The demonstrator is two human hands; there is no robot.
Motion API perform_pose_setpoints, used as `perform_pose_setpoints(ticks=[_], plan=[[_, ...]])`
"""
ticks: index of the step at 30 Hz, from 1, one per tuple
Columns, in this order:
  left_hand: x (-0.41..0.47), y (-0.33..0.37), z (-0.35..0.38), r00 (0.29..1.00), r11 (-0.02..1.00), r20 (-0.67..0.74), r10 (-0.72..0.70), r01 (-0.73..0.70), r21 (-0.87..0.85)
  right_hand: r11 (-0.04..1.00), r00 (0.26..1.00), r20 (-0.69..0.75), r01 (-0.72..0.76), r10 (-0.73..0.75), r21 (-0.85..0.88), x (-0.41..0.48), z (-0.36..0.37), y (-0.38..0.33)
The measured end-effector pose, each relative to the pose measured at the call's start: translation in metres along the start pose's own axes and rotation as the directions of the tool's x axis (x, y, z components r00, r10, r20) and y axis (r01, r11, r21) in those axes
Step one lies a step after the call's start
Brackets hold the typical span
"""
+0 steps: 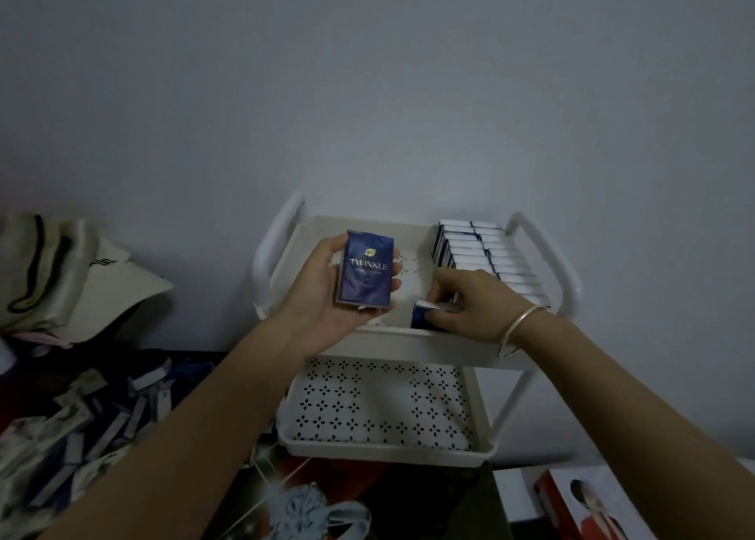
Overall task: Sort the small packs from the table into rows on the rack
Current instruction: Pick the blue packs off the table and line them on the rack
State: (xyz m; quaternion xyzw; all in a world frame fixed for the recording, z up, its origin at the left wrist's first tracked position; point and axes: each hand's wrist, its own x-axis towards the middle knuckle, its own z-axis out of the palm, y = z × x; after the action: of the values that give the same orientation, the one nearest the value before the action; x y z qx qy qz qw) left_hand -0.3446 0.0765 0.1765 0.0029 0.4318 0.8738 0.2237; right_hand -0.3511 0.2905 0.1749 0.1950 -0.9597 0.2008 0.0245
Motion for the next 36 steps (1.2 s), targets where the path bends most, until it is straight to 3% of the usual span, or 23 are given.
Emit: perform_pose_setpoints(ticks=[7, 11, 16, 20, 22, 24, 27, 33, 36], plan=[[0.031, -0.005, 0.007, 0.967, 0.870, -0.096, 0.238, -0.168, 0.463, 0.988, 0.999, 0.049, 0.014, -0.022, 0.157, -0.003, -0.001, 0.008], [0.051, -0.012, 0.004, 0.946, 0.843, -0.129, 0.296, -0.195, 0.501, 0.980, 1.000, 0.016, 0.010, -0.013, 0.201, -0.004, -0.005, 0.008], [0.061, -0.018, 0.004, 0.921, 0.728, -0.114, 0.374, -0.215, 0.650, 0.987, 0.997, -0.049, 0.073, -0.067, 0.144, -0.010, -0.007, 0.006], [0.066, -0.021, 0.005, 0.898, 0.728, -0.204, 0.390, -0.165, 0.665, 0.980, 0.993, -0.097, 0.079, -0.063, 0.180, -0.015, -0.003, 0.007], [0.067, -0.023, 0.007, 0.893, 0.674, -0.198, 0.405, -0.145, 0.724, 0.981, 0.992, -0.119, 0.062, -0.041, 0.183, -0.015, -0.001, 0.008], [0.065, -0.024, 0.011, 0.923, 0.621, -0.116, 0.368, -0.151, 0.769, 0.983, 0.988, -0.150, 0.052, -0.025, 0.174, -0.015, 0.000, 0.009], [0.062, -0.026, 0.015, 0.982, 0.612, -0.010, 0.188, -0.109, 0.783, 0.976, 0.976, -0.219, 0.039, 0.009, 0.213, -0.016, 0.000, 0.011], [0.061, -0.020, 0.010, 0.997, 0.563, -0.009, -0.079, 0.052, 0.825, 0.977, 0.888, -0.455, 0.029, 0.071, 0.210, -0.022, -0.001, 0.010], [0.059, -0.020, 0.013, 0.992, 0.541, -0.005, -0.130, 0.075, 0.838, 0.972, 0.863, -0.494, 0.013, 0.107, 0.234, -0.022, -0.003, 0.009]])
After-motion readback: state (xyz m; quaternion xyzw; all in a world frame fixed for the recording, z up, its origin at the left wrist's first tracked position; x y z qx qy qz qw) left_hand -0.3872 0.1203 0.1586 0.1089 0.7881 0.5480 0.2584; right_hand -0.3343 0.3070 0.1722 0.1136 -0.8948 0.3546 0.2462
